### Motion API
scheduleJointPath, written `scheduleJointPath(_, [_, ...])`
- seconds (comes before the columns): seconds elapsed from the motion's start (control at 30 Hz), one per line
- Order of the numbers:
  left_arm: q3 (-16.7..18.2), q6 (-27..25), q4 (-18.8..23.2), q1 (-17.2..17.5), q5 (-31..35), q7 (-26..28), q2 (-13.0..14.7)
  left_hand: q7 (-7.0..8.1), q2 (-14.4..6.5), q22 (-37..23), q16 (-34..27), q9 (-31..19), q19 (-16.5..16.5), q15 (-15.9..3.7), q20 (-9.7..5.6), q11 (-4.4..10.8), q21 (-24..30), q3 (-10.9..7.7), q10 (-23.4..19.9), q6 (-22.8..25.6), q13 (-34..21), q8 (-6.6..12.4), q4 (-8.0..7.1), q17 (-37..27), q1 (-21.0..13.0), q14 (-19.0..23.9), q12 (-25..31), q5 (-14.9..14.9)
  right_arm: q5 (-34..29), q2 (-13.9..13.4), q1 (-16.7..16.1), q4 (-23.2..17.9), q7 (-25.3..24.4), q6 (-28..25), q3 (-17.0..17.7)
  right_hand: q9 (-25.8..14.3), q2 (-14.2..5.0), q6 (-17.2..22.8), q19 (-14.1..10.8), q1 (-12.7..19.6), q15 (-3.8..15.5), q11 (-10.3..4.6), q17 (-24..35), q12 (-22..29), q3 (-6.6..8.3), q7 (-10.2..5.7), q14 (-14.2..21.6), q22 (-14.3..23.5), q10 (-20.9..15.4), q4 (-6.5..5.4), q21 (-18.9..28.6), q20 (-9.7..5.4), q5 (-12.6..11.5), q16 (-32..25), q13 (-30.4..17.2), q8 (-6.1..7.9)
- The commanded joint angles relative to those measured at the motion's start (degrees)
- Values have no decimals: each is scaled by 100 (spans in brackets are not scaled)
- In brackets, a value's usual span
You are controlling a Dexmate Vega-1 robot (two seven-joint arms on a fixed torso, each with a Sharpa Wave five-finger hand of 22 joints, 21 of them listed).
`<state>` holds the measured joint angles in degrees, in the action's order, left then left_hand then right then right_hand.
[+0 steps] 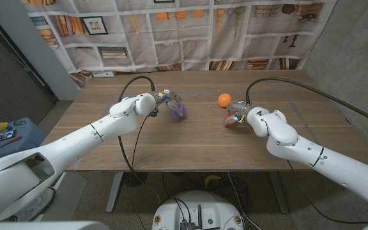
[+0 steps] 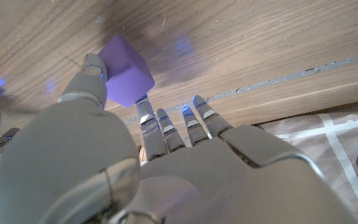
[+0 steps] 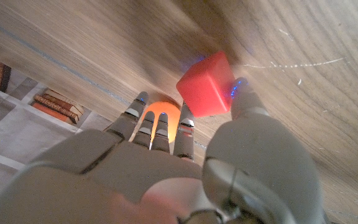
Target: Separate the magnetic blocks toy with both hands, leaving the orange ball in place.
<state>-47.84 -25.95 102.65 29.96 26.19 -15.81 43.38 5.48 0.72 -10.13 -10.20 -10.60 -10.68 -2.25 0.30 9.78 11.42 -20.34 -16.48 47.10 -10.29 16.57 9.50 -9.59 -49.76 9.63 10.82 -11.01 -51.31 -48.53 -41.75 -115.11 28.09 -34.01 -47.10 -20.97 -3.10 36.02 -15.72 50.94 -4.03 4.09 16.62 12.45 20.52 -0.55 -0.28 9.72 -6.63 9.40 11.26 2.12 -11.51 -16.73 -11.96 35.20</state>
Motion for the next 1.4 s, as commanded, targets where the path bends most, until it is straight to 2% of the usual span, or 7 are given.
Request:
scheduleJointPath(0.03, [9,-48,59,-7,107,-71,7,132,-229,-19,-14,-235,30,-274,23,-27,9,24,-33,572,-14,-31,2,-21,-159,27,30,-41,-262,127,18,48,284,-96,-39,-2,118,66,6,-31,-82,47,26,-18,-67,-146,-30,13,39,3,-19,68,12,33,-18,-30])
scheduleJointPath(0.63, [51,-57,184,-7,232,-173,79,132,-138,-18,-14,-232,63,-310,-6,-14,-1,83,7,358,-20,-126,4,-23,-98,20,18,-38,-350,134,-46,-26,410,-5,30,28,388,-558,79,-406,-263,200,33,-90,-303,96,-158,17,309,-102,-31,238,103,134,-45,-293])
scheduleJointPath(0.83, [65,-41,216,5,266,-204,101,122,-73,-16,-12,-224,68,-315,-11,5,-3,115,57,221,-22,-188,9,-24,-70,8,5,-34,-354,144,-55,-37,480,3,51,26,455,-921,155,-572,-346,279,34,-107,-380,228,-257,19,462,-134,-42,282,138,198,-59,-451])
scheduleJointPath(0.93, [67,-25,221,6,276,-226,104,94,-57,-16,-9,-216,78,-291,0,-42,-6,129,96,104,-23,-245,1,-24,-51,-5,-3,-36,-356,133,-54,-51,526,14,61,19,500,-1085,217,-679,-402,342,37,-120,-430,282,-333,20,566,-158,-53,325,137,239,-66,-523])
scheduleJointPath(0.97, [56,-36,228,4,307,-232,104,99,-54,-16,-7,-214,81,-288,-4,-60,-7,133,101,82,-23,-257,-3,-25,-42,-12,-2,-36,-379,129,-52,-56,546,11,55,20,541,-1257,258,-803,-428,376,43,-129,-484,332,-371,22,665,-188,-53,350,126,262,-72,-605])
scheduleJointPath(1.1, [56,-37,244,11,340,-256,105,90,-34,-15,-3,-204,101,-262,5,-64,-12,151,133,-49,-24,-323,-11,-26,-13,-40,-3,-37,-361,123,-91,-85,535,7,96,16,588,-1529,317,-986,-481,428,52,-123,-559,400,-442,23,773,-232,-52,381,101,299,-81,-734])
scheduleJointPath(1.4, [58,12,253,4,369,-329,106,65,45,-14,10,-175,130,-251,14,-83,-18,212,244,-360,-25,-469,-31,-28,88,-128,-16,-29,-280,118,-131,-94,498,32,164,14,623,-1814,389,-1212,-537,496,65,-125,-643,489,-523,24,940,-285,-51,414,60,338,-89,-881])
